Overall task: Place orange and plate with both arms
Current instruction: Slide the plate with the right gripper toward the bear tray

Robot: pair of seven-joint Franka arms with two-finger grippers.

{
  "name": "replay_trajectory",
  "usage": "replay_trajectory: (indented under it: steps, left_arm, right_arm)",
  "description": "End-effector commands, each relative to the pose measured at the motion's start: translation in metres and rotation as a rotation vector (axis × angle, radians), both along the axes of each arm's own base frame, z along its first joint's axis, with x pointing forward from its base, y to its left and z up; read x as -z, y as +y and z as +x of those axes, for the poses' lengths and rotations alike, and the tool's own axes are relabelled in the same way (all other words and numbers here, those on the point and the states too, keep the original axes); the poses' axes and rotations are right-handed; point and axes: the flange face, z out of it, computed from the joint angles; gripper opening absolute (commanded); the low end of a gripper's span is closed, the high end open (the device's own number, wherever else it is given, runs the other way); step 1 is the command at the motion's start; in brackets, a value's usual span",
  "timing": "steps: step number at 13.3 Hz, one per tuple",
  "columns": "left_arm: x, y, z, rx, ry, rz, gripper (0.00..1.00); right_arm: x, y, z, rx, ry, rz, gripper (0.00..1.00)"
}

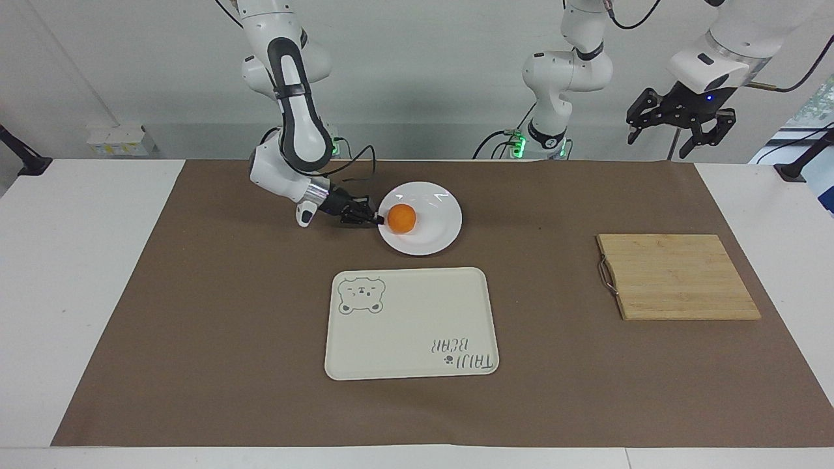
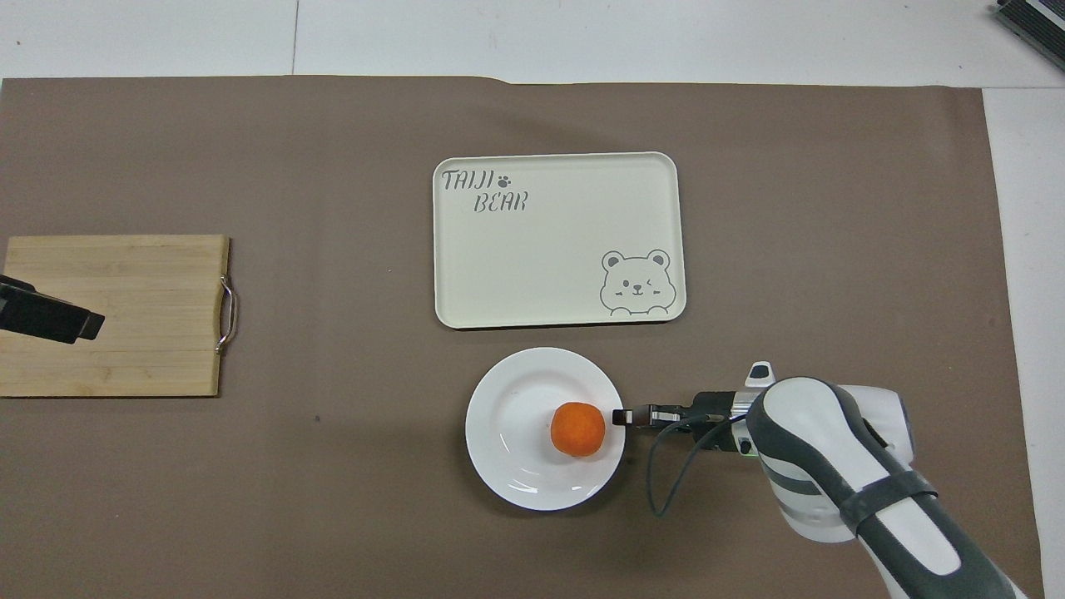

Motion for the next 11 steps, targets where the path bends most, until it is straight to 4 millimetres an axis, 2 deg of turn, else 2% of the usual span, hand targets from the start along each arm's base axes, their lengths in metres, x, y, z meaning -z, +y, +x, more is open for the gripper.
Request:
replay_trajectory:
  steps: [1,6,7,11]
  left_arm:
    - [-0.003,0.003,-0.005,-0.004,0.002,0.013,1.00]
    - [-0.002,0.003,-0.003,-0.045,-0.012,0.017,1.00]
    - [-0.001,0.003,-0.001,-0.045,-0.011,0.020,1.00]
    - [-0.001,0.005,0.003,-0.049,-0.029,0.031,1.00]
  right_arm:
    - [0.004,0.003,0.016,0.008,-0.012,-0.017,0.00]
    - [-0.001,-0.001,0.023,-0.112,-0.185,-0.015,0.00]
    - [-0.002,-0.007,0.025,-0.107,-0.196,-0.010,0.00]
    - [-0.027,-0.013,0.037,-0.063,-0.199,0.034,0.00]
